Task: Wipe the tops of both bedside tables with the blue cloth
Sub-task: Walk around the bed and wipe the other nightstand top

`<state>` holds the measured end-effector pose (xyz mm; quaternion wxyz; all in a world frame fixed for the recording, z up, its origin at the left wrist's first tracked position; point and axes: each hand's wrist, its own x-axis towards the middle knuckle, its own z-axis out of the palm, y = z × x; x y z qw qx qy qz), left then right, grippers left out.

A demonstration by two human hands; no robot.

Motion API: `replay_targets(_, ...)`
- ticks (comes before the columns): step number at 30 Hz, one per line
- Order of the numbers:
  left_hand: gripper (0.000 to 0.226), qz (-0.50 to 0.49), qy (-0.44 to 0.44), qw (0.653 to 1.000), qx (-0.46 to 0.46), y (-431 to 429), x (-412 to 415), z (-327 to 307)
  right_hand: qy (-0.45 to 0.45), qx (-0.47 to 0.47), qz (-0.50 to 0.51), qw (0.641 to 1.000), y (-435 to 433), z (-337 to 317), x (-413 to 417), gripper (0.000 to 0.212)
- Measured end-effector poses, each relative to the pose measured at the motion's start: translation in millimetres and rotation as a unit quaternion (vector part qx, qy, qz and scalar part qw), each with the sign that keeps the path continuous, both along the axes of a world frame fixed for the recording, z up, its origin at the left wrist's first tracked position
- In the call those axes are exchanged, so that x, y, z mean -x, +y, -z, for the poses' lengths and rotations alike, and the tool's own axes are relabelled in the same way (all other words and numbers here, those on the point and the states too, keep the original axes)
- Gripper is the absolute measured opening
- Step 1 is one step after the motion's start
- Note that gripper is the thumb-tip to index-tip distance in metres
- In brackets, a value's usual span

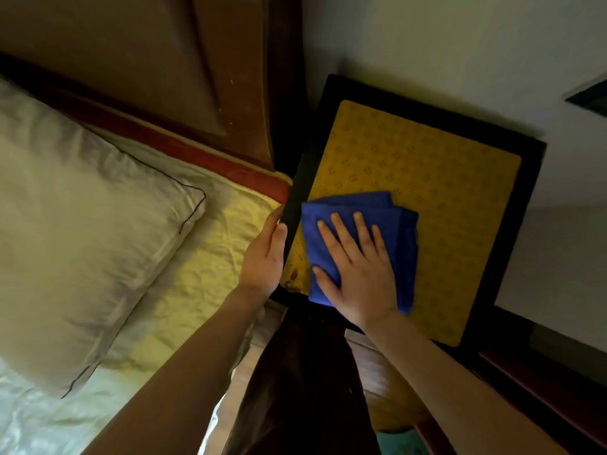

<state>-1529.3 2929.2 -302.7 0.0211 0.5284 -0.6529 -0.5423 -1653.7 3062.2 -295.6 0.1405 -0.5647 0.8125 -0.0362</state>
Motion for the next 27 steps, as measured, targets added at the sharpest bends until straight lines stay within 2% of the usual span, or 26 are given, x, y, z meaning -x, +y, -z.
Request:
replay_targets(7,0.042,-0.011,0.012,1.000,-0.011,0,-3,7,0.052,0.036,0.076,0.995,-142,7,84,0.065)
replay_targets(11,0.041,-0.004,0.009,1.000,-0.008,-2,-4,7,0.043,0.033,0.114,0.992,-182,6,117,0.067)
replay_targets(15,0.041,-0.010,0.032,0.999,-0.013,-2,-4,3,0.049,0.021,0.125,0.991,-143,-1,76,0.066)
replay_targets(22,0.041,-0.029,0.043,0.998,-0.029,-3,-3,4,0.020,-0.065,0.093,0.993,15,-7,-72,0.069)
replay_targets(27,0.043,-0.020,0.058,0.998,-0.027,-3,-4,8,0.037,-0.017,0.121,0.992,-17,3,-35,0.072)
